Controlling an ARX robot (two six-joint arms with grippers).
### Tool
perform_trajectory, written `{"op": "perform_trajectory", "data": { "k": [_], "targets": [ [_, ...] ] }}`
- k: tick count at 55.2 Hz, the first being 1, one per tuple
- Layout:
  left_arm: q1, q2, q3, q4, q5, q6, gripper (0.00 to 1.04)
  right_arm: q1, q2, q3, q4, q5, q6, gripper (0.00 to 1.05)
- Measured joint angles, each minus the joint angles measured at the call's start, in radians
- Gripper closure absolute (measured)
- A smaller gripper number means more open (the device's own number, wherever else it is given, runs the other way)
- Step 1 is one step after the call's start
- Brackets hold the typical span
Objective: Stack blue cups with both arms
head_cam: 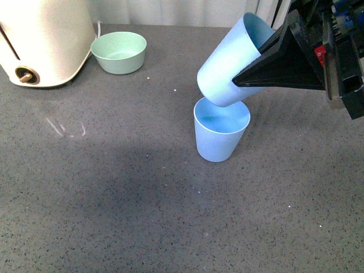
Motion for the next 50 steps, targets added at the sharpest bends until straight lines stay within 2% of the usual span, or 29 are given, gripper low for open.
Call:
{"op": "perform_trajectory", "data": {
  "k": [11,39,46,50],
  "targets": [
    [0.0,0.0,0.0,0.0,0.0,0.0,0.09,-0.006,0.003,-0.003,-0.034,0.023,-0.046,1.03],
    [0.0,0.0,0.0,0.0,0.0,0.0,0.09,0.018,0.074,-0.003,0.0,0.058,-0.041,1.03],
    [0.0,0.0,0.0,0.0,0.0,0.0,0.09,0.018,0.076,-0.003,0.0,0.06,-0.04,0.77],
    [0.0,0.0,0.0,0.0,0.0,0.0,0.09,0.018,0.076,-0.003,0.003,0.061,-0.036,0.68]
  ]
}}
